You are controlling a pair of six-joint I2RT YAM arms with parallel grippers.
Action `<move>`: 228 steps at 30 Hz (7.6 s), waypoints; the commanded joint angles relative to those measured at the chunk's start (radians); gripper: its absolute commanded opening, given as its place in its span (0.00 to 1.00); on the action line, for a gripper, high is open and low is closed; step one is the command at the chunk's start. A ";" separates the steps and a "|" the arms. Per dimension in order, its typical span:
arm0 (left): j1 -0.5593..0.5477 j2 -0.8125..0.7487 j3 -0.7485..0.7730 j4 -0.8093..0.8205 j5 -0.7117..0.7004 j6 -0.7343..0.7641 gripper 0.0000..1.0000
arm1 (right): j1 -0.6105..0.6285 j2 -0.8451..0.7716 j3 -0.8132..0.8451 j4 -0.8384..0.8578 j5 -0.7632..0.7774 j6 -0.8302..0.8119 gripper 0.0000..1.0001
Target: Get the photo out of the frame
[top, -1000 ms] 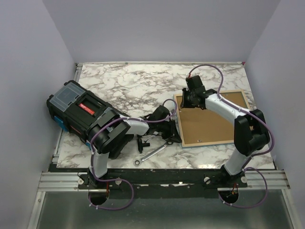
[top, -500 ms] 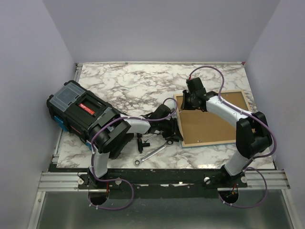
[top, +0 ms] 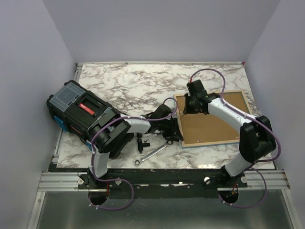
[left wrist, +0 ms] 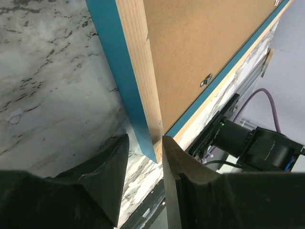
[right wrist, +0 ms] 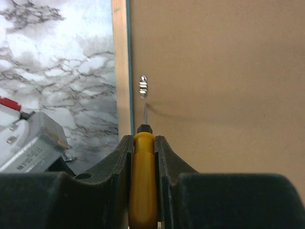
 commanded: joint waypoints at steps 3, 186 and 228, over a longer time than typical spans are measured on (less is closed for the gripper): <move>-0.012 -0.043 0.001 -0.098 -0.125 0.108 0.48 | 0.005 -0.120 -0.014 -0.125 0.003 -0.012 0.01; 0.138 -0.848 -0.110 -0.412 -0.384 0.159 0.98 | 0.513 -0.386 -0.370 -0.258 0.468 0.524 0.84; 0.239 -0.670 -0.188 -0.107 -0.104 0.052 0.96 | 0.512 -0.341 -0.389 0.125 0.538 0.322 0.00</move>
